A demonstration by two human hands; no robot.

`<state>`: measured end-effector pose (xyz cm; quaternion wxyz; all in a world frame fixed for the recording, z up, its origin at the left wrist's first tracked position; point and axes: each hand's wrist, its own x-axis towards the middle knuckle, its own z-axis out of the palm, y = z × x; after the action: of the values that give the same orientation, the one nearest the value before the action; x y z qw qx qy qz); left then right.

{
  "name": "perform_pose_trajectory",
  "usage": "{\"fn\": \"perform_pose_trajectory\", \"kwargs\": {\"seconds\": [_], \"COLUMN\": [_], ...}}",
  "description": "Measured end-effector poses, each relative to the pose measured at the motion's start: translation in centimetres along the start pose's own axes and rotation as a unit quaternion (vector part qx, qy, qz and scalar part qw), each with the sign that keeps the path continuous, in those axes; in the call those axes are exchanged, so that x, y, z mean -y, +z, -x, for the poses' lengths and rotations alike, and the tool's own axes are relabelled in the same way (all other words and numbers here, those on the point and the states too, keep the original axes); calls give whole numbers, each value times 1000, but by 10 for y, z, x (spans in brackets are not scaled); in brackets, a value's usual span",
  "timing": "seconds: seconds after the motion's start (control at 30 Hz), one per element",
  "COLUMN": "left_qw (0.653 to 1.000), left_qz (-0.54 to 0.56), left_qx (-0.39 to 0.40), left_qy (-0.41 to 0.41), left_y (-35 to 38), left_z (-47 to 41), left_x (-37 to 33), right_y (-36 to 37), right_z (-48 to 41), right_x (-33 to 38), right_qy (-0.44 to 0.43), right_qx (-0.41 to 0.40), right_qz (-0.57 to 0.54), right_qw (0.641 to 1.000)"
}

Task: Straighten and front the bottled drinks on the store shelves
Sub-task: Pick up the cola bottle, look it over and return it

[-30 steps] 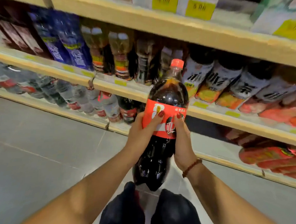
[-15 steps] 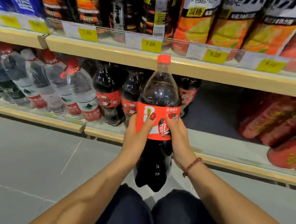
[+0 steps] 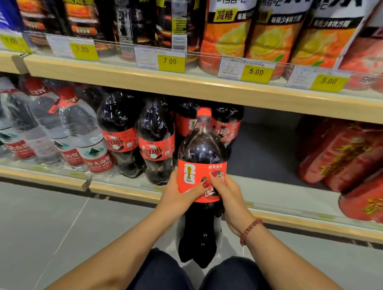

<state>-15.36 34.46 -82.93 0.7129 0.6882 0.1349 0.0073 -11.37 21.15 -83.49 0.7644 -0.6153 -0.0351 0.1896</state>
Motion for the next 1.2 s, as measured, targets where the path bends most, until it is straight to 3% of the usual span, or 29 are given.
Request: {"fn": "perform_pose_trajectory", "kwargs": {"seconds": [0.27, 0.43, 0.83, 1.2], "left_qw": [999, 997, 999, 999], "left_qz": [-2, 30, 25, -20], "left_qx": [33, 64, 32, -8], "left_qy": [13, 7, -1, 32], "left_y": [-1, -7, -19, -16], "left_z": [-48, -78, -118, -128], "left_x": [-23, -38, -35, -3], "right_y": [-11, -9, -25, -44], "right_z": [-33, -60, -111, -128], "right_x": [29, 51, 61, 56], "right_qy": [6, 10, 37, -9], "right_qx": [13, 6, 41, 100], "right_qz": [-74, -50, 16, 32], "right_qw": [997, 999, 998, 994]}}
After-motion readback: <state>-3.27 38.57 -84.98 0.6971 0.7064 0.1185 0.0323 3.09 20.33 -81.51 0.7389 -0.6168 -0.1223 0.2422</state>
